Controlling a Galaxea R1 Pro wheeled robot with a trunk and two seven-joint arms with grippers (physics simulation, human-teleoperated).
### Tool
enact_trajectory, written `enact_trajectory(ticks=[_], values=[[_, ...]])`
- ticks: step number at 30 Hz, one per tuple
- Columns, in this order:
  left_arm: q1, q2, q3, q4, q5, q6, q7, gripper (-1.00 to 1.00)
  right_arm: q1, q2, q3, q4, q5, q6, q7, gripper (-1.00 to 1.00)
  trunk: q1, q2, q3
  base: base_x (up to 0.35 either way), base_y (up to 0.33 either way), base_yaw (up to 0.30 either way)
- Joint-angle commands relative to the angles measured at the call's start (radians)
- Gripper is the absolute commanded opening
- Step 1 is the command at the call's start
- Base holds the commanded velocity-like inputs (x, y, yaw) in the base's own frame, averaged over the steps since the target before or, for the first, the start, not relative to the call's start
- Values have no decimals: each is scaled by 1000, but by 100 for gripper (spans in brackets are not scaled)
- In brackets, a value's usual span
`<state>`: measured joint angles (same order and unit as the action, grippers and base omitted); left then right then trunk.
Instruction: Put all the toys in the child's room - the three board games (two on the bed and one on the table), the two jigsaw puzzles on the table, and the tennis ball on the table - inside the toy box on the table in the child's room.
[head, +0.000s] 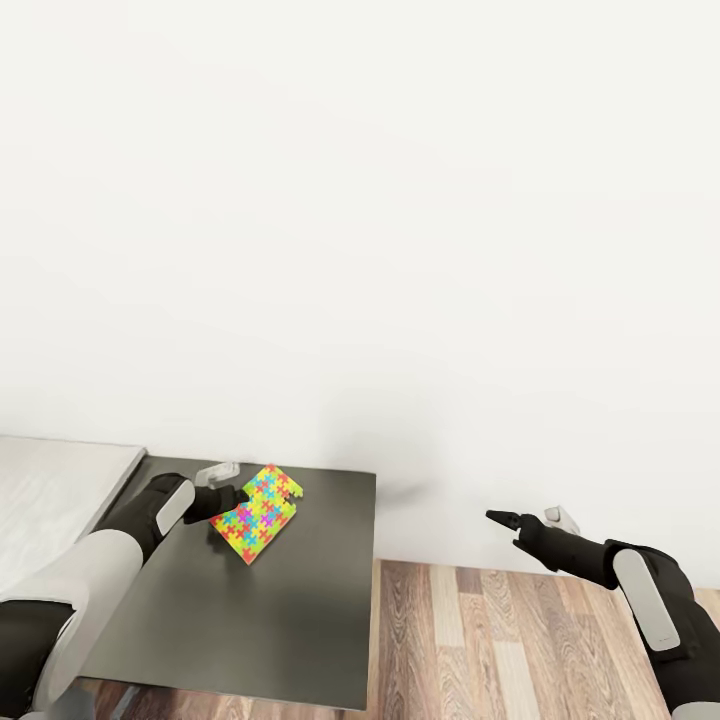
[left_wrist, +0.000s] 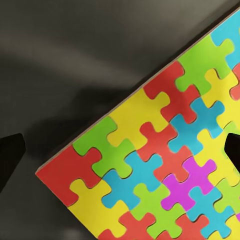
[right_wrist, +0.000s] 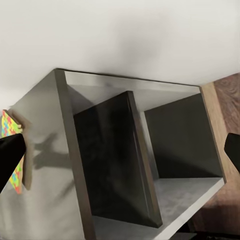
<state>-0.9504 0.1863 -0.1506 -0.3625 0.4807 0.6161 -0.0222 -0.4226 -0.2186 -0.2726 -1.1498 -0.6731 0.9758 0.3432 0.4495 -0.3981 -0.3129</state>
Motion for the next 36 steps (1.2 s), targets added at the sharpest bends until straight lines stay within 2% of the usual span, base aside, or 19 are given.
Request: enact_trajectory(ticks=[1, 36], values=[[-1, 1, -4, -1, -1, 4, -2, 100, -1, 0, -2, 0, 9, 4, 10, 100, 1, -2, -2, 0, 0, 0], [-1, -4, -4, -1, -1, 4, -4, 100, -1, -2, -2, -1, 8, 4, 10, 100, 1, -2, -3, 0, -11, 0]])
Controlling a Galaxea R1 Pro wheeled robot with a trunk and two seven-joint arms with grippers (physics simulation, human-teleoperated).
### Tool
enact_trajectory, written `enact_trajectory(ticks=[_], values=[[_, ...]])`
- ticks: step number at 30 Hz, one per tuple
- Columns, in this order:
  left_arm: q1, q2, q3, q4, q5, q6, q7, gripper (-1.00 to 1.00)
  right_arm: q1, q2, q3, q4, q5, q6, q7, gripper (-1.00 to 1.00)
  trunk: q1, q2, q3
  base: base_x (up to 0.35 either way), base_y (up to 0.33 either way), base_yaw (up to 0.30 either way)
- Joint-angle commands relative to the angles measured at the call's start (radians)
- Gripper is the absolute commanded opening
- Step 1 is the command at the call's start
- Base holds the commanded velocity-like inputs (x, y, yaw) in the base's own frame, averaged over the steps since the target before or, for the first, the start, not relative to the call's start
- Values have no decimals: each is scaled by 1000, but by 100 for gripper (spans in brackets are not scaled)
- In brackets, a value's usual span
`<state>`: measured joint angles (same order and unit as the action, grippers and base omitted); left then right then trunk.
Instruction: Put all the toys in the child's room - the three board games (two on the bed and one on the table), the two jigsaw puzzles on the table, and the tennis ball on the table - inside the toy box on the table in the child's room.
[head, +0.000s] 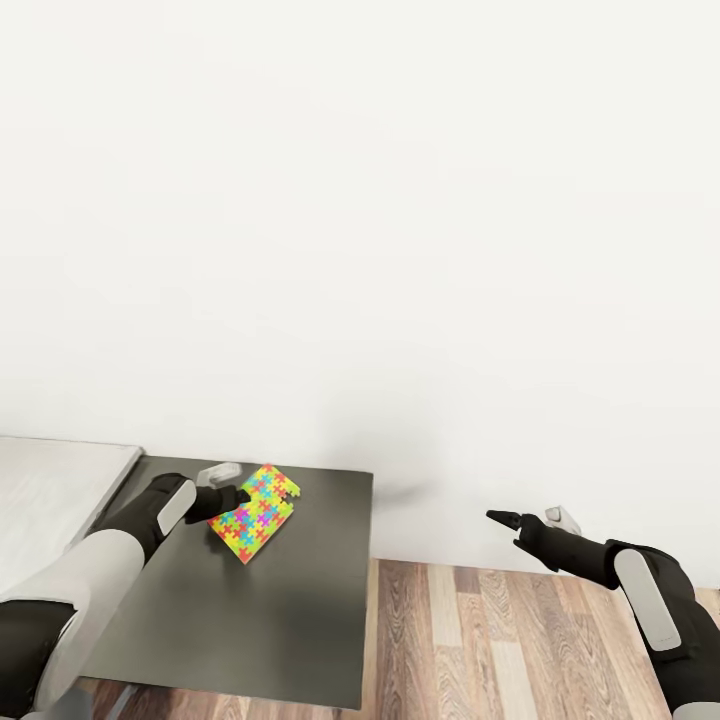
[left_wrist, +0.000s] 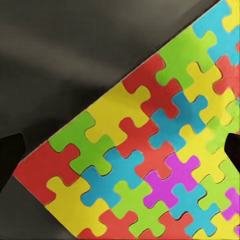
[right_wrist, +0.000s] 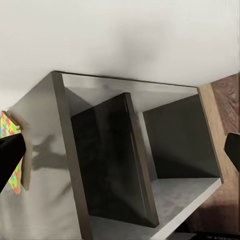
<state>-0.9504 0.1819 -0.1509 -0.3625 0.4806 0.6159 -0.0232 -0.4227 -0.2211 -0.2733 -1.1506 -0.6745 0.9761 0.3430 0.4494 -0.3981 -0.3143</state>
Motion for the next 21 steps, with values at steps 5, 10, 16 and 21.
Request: enact_trajectory(ticks=[5, 10, 16, 21], values=[[-1, 1, -4, -1, 0, 4, -2, 100, -1, 0, -2, 0, 9, 4, 10, 100, 1, -2, -2, 0, -131, 0], [-1, 1, -4, -1, 0, 4, -3, 100, -1, 0, -2, 0, 9, 4, 10, 100, 1, -2, -2, 0, -18, 0], [-1, 1, -4, -1, 0, 4, -3, 100, -1, 0, -3, 1, 9, 4, 10, 100, 1, -2, -2, 0, -151, 0], [-1, 1, -4, -1, 0, 4, -3, 100, -1, 0, -3, 1, 9, 4, 10, 100, 1, -2, -2, -27, -33, 0]])
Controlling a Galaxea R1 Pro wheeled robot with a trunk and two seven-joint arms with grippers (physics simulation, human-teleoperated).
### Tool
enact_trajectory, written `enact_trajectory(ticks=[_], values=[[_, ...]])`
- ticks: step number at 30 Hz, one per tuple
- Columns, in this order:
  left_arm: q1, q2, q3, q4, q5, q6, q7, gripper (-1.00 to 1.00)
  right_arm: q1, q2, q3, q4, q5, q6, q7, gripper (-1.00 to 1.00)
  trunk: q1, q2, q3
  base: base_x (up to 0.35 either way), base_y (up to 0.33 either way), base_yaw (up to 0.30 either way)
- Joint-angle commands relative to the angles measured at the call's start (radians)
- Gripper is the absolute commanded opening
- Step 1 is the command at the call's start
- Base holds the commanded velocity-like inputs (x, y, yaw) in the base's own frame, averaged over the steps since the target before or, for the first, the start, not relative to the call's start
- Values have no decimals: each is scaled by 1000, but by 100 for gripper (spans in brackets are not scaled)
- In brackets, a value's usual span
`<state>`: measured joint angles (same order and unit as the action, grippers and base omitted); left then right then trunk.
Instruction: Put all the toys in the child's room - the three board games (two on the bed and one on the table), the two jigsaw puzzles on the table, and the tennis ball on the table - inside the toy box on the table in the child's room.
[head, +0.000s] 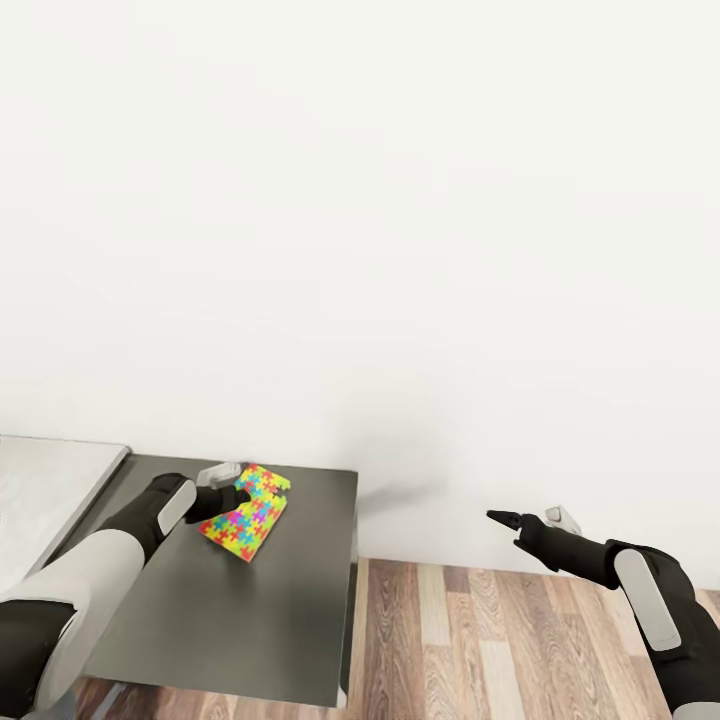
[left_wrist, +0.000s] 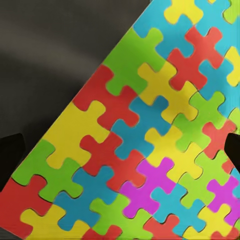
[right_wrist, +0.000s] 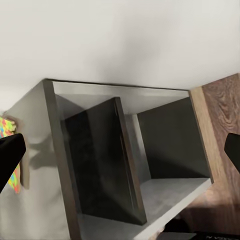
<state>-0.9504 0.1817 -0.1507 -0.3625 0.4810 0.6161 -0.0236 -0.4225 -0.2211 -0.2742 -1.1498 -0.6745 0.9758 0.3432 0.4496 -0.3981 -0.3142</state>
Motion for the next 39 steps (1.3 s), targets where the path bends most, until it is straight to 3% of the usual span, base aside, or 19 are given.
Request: enact_trajectory(ticks=[1, 7, 19, 39], values=[[-1, 1, -4, -1, -1, 4, -2, 100, -1, 0, -2, 0, 9, 4, 10, 100, 0, -2, -2, -108, -7, 0], [-1, 0, -5, -1, -1, 4, -2, 100, -1, 0, -2, 0, 9, 4, 10, 100, 0, -2, -2, -103, -90, 0], [-1, -1, -43, -1, -1, 2, -1, 100, -1, 0, -2, 0, 10, 4, 10, 100, 0, -2, -2, -72, -62, 0], [-1, -1, -44, -1, -1, 2, -2, 100, -1, 0, -2, -1, 9, 4, 10, 100, 0, -2, -2, -2, -131, 0]])
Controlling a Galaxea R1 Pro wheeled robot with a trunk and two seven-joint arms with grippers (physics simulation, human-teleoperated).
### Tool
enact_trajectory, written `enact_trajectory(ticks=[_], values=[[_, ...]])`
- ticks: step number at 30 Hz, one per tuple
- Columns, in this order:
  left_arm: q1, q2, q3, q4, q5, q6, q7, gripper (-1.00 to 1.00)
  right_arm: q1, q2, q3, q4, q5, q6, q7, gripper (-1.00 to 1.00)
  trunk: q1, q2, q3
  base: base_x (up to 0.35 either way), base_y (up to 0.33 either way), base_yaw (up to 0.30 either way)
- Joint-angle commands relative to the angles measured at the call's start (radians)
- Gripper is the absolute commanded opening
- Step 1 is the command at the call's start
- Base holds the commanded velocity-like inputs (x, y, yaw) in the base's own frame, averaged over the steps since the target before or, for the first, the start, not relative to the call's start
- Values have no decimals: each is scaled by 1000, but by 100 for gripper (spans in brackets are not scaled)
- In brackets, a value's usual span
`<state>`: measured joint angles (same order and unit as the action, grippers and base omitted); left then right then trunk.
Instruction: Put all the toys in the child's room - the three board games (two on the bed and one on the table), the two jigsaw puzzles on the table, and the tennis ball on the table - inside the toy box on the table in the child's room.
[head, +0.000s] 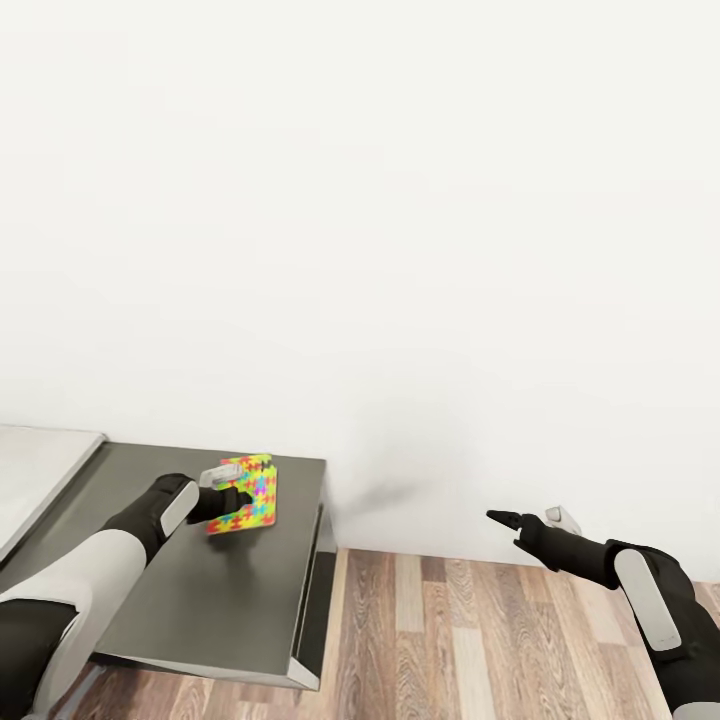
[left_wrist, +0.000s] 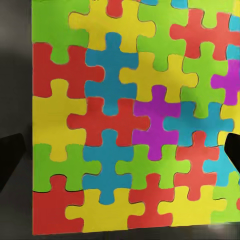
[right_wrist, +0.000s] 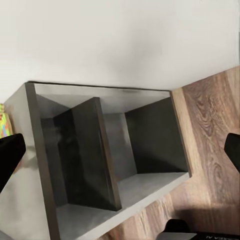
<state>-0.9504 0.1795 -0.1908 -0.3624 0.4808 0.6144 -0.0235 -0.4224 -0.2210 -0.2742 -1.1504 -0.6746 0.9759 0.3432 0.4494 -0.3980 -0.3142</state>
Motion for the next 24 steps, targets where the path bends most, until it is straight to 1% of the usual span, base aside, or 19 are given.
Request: enact_trajectory(ticks=[1, 5, 10, 17, 24], values=[[-1, 1, -4, -1, -1, 4, -3, 100, -1, 0, -2, 0, 9, 4, 10, 100, 1, -2, -2, -59, -89, 0], [-1, 1, -4, -1, -1, 2, -3, 100, -1, 0, -2, 0, 9, 4, 10, 100, 1, -2, -2, -137, -131, 0], [-1, 4, -4, -1, 0, -1, -3, 100, -1, 1, -2, 0, 9, 4, 10, 100, 1, -2, -2, -35, -31, 0], [-1, 3, -4, -1, 0, -8, -3, 100, -1, 2, -2, 0, 9, 4, 10, 100, 1, -2, -2, 61, 73, 0], [-1, 5, -4, -1, 0, -9, -3, 100, -1, 1, -2, 0, 9, 3, 10, 100, 1, -2, -2, 16, 16, 0]])
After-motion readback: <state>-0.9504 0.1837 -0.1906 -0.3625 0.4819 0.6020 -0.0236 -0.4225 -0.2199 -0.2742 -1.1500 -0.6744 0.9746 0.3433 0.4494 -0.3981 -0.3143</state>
